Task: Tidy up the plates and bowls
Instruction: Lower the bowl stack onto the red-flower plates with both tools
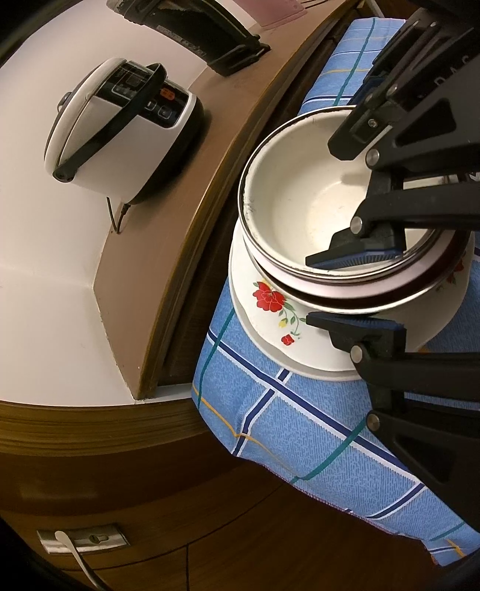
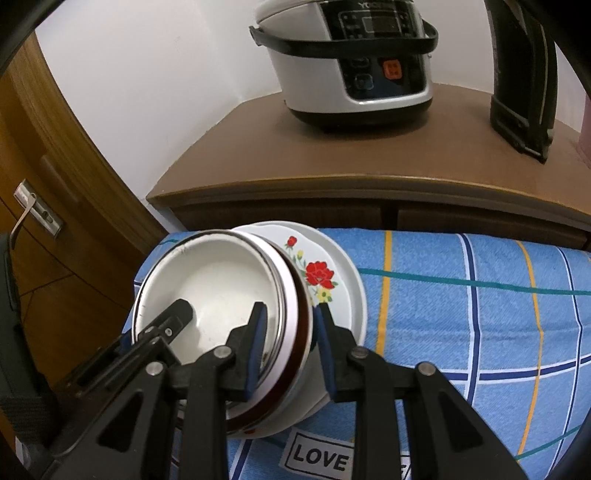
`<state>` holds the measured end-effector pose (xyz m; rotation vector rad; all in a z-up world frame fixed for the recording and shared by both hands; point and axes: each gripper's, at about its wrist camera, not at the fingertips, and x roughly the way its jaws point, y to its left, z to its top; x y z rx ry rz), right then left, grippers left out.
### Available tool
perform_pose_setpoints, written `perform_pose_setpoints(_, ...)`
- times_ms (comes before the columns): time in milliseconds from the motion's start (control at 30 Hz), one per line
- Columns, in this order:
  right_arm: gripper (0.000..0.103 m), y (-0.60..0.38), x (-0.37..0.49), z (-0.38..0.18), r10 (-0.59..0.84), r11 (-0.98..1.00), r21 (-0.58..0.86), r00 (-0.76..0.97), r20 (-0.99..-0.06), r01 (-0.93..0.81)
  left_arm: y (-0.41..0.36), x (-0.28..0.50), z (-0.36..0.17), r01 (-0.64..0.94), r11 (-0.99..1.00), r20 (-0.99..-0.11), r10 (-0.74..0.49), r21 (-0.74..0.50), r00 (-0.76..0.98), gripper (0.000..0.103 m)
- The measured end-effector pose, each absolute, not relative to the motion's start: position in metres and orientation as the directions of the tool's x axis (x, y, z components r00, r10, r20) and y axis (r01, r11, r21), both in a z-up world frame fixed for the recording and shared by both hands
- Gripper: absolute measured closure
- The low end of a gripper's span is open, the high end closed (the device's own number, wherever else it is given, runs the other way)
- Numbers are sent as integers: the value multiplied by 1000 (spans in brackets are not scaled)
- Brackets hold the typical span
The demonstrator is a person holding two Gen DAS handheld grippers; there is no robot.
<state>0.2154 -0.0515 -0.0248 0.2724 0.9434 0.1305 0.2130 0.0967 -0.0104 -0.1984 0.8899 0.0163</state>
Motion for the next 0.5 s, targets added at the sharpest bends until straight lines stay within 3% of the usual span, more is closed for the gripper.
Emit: perform_pose_setpoints(500, 74, -50, 214, -24, 236, 960, 281, 585, -776, -14, 96, 210, -9, -85, 986, -765, -58, -146, 642, 77)
